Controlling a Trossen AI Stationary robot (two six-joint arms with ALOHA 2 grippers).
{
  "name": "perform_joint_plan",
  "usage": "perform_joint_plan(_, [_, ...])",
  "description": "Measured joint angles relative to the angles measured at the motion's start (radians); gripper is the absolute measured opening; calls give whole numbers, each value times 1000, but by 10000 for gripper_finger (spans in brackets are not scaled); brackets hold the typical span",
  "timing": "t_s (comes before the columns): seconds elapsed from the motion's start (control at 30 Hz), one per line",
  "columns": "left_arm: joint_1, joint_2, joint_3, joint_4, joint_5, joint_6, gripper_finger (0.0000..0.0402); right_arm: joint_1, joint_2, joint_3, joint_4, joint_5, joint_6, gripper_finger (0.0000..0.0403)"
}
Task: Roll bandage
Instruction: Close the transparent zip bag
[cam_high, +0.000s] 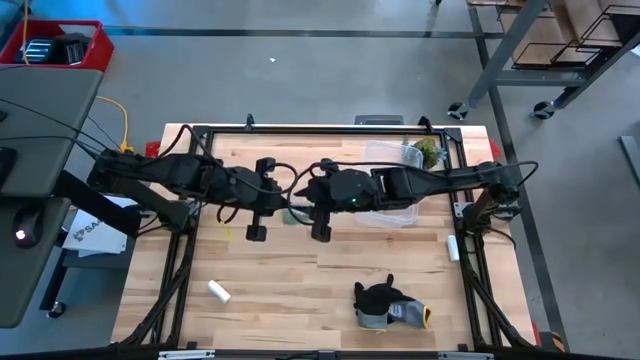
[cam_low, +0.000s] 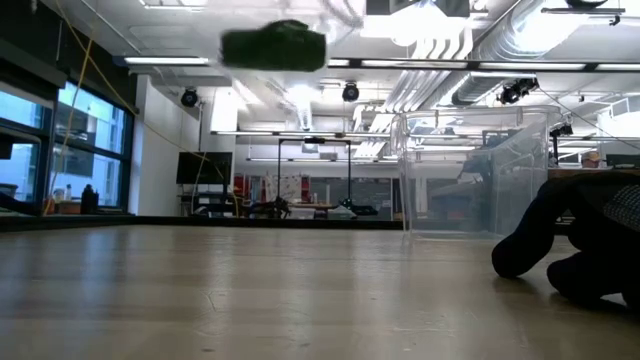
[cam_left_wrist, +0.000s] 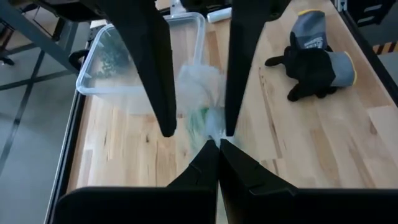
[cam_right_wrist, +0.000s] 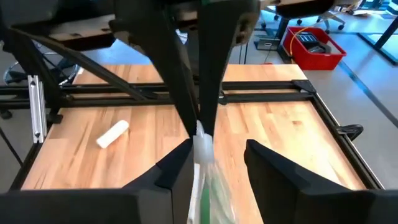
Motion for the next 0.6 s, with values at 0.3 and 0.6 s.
perform_joint_plan(0.3, [0, 1, 0, 0, 1, -9, 0, 0, 0, 0, 0, 0, -25, 68])
perform_joint_plan(0.6, [0, -3, 0, -1, -23, -18, 0, 0, 0, 0, 10, 0, 0, 8])
